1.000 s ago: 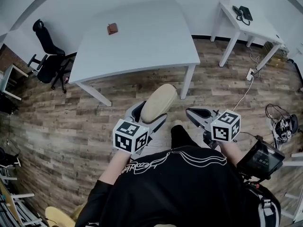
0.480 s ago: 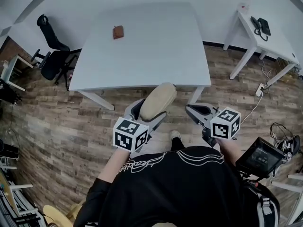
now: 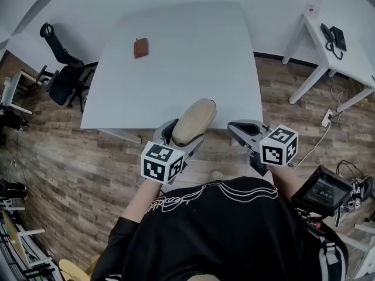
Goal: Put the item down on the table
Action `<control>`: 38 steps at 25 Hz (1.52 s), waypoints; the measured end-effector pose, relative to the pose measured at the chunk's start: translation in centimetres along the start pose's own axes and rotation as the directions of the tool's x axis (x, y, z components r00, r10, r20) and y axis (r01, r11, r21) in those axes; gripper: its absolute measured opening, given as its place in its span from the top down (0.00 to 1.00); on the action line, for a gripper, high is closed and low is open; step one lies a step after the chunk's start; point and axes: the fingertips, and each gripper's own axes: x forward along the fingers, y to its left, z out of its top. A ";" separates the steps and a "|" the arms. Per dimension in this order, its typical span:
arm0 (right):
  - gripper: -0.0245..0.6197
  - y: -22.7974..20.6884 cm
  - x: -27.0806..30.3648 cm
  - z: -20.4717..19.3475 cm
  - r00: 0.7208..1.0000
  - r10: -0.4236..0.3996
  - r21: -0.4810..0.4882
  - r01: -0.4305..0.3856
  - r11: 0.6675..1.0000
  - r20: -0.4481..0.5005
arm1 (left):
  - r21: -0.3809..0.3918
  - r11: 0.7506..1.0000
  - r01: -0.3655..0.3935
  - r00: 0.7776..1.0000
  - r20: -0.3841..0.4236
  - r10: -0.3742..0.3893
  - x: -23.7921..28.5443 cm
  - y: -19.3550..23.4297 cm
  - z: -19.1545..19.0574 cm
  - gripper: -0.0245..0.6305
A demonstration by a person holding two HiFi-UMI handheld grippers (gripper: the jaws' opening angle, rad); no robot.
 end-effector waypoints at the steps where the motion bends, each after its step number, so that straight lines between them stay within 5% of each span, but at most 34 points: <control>1: 0.95 -0.7 0.1 0.3 1.000 0.002 -0.001 -0.002 1.000 -0.002 | 0.000 1.000 -0.004 1.000 0.002 0.004 0.7 0.4 0.3 0.35; 18: 0.95 -8.5 3.2 3.3 0.999 0.014 0.007 -0.014 1.000 -0.052 | 0.090 0.990 -0.104 0.994 -0.035 0.107 11.1 8.5 4.3 0.35; 25: 0.95 -9.8 4.3 3.3 0.997 0.013 0.010 -0.012 1.000 -0.079 | 0.148 0.978 -0.145 0.977 -0.133 0.165 16.6 13.0 0.7 0.35; 34: 0.95 -11.5 4.8 1.9 0.994 -0.010 0.045 0.015 0.999 -0.111 | 0.132 0.985 -0.110 0.963 -0.233 0.138 21.1 14.2 -4.1 0.35; 38: 0.95 -12.2 4.4 1.4 0.994 -0.028 0.068 0.035 0.997 -0.110 | 0.207 0.973 -0.097 0.954 -0.259 0.150 21.8 13.9 -5.7 0.34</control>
